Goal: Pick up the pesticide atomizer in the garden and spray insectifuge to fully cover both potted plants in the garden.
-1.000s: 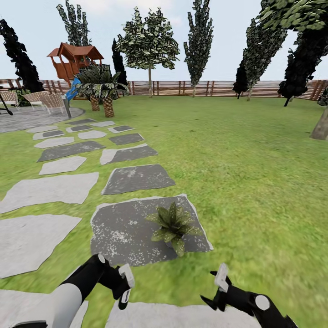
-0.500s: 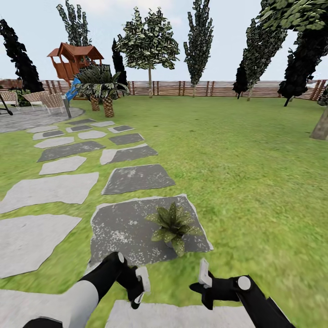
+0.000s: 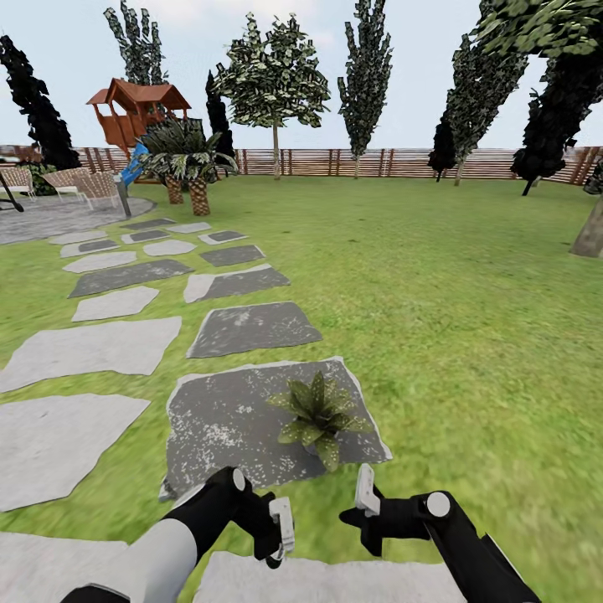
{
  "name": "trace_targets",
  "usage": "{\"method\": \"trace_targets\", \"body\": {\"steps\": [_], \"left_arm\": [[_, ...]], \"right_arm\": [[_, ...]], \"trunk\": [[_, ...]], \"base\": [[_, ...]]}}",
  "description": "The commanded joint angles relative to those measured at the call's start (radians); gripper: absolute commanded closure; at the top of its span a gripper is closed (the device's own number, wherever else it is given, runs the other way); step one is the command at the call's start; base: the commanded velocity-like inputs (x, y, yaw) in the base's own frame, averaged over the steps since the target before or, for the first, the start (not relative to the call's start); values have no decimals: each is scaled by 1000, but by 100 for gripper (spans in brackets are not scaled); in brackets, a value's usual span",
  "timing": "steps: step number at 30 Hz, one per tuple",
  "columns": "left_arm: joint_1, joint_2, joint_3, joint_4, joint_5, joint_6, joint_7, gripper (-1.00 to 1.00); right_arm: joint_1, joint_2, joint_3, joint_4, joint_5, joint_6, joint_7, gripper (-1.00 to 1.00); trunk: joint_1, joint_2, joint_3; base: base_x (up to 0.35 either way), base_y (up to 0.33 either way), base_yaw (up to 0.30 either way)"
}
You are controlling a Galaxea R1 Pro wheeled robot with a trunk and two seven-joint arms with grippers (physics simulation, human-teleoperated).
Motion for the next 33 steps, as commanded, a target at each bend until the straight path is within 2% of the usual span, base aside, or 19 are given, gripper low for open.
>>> {"method": "trace_targets", "body": {"steps": [1,8,11,14,17,23,29,31,33], "left_arm": [[0,-3,-1,-1,-1,4,-4,100],[0,-30,-7,-11,-2,12,4,100],[0,-30,-15,-16,-4,17,7,100],[0,-30,-19,-16,-3,17,7,100],[0,-30,-20,-13,-2,13,9,100],[1,-30,-20,-4,2,4,22,100],[4,-30,-20,1,6,3,36,100],[4,-30,-21,0,13,2,36,100],[4,-30,-21,-2,34,0,36,100]], "right_arm": [[0,-1,1,-2,8,-6,0,100],[0,-1,1,-8,7,-5,-1,100],[-2,-1,1,-19,4,-3,-2,100],[-6,0,1,-43,2,49,-1,100],[-6,2,1,-53,2,64,0,100],[-7,33,1,-62,3,69,-2,100],[-7,41,1,-69,2,70,-3,100],[-7,42,1,-69,2,70,-3,100],[-7,42,1,-69,2,70,-3,100]], "trunk": [[0,0,-1],[0,0,-1],[0,0,-1],[0,0,-1],[0,0,-1],[0,0,-1],[0,0,-1],[0,0,-1],[0,0,-1]], "base": [[0,0,0],[0,0,0],[0,0,0],[0,0,0],[0,0,0],[0,0,0],[0,0,0],[0,0,0],[0,0,0]]}}
